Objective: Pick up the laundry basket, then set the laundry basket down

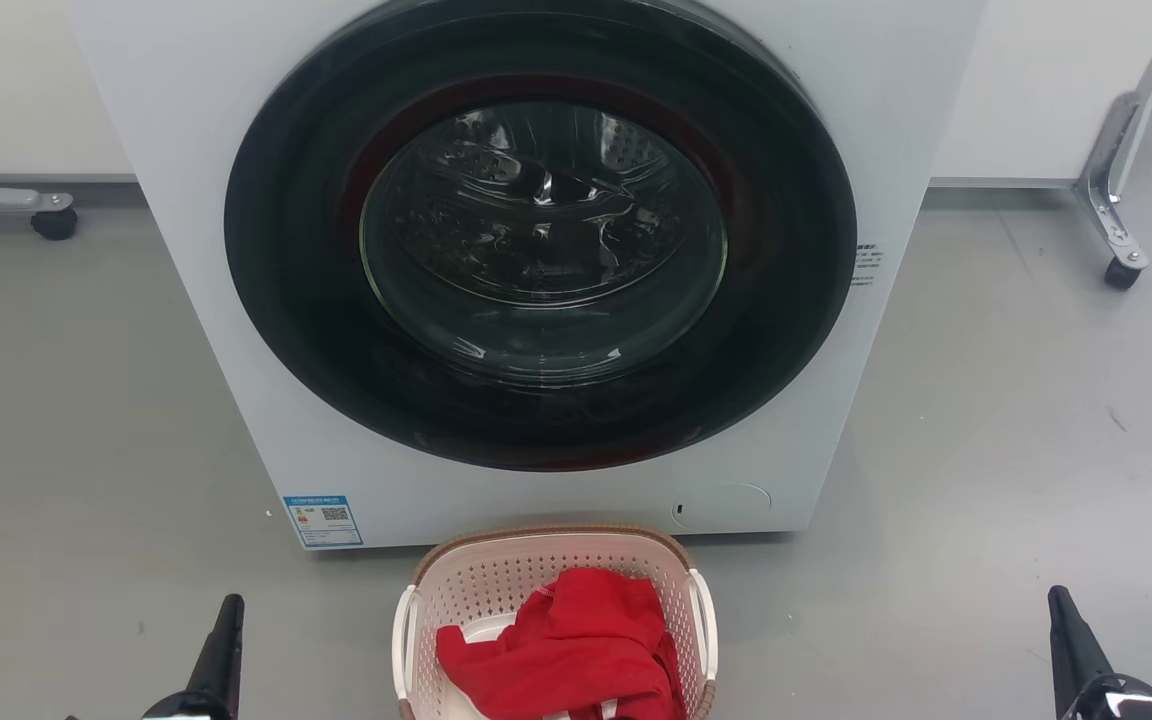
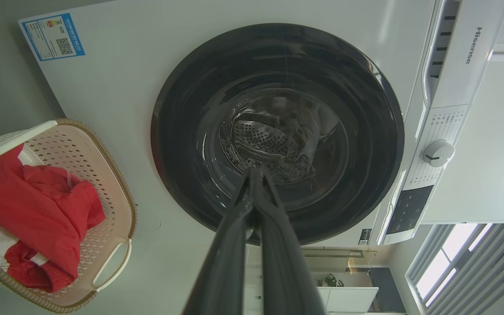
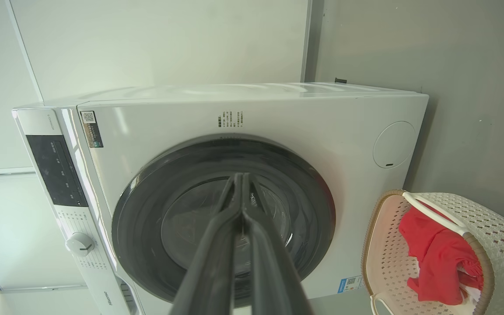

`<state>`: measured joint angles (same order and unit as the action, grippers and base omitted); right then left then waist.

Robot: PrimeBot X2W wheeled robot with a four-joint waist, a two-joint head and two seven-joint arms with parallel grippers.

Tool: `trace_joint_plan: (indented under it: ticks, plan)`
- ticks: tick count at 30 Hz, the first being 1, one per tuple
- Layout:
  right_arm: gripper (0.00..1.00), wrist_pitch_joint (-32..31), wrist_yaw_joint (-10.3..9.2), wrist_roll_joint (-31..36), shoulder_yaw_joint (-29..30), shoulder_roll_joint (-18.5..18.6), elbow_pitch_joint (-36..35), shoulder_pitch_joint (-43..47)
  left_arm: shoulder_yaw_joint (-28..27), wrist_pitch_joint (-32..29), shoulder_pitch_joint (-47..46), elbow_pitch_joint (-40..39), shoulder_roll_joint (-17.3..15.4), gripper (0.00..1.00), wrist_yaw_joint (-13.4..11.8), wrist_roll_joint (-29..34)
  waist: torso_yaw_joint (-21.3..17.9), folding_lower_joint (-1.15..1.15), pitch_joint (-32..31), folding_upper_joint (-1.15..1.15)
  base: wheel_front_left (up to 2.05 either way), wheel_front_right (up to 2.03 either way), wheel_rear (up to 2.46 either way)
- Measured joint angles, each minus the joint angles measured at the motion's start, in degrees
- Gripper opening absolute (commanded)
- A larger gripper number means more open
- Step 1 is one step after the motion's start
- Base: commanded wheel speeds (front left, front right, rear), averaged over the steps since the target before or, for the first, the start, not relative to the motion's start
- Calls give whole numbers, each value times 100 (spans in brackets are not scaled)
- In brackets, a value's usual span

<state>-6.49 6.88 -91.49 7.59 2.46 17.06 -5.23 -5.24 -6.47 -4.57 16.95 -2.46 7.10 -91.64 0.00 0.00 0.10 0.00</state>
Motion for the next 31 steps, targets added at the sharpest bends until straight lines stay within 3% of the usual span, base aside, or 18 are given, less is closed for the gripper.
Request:
trace_joint_plan:
  ticks: [31]
  plan:
    - [0, 0, 1, -1, -1, 0, -2, 0, 0, 0, 0, -1, 0, 0, 0, 0, 0, 0, 1, 0, 0, 0, 0]
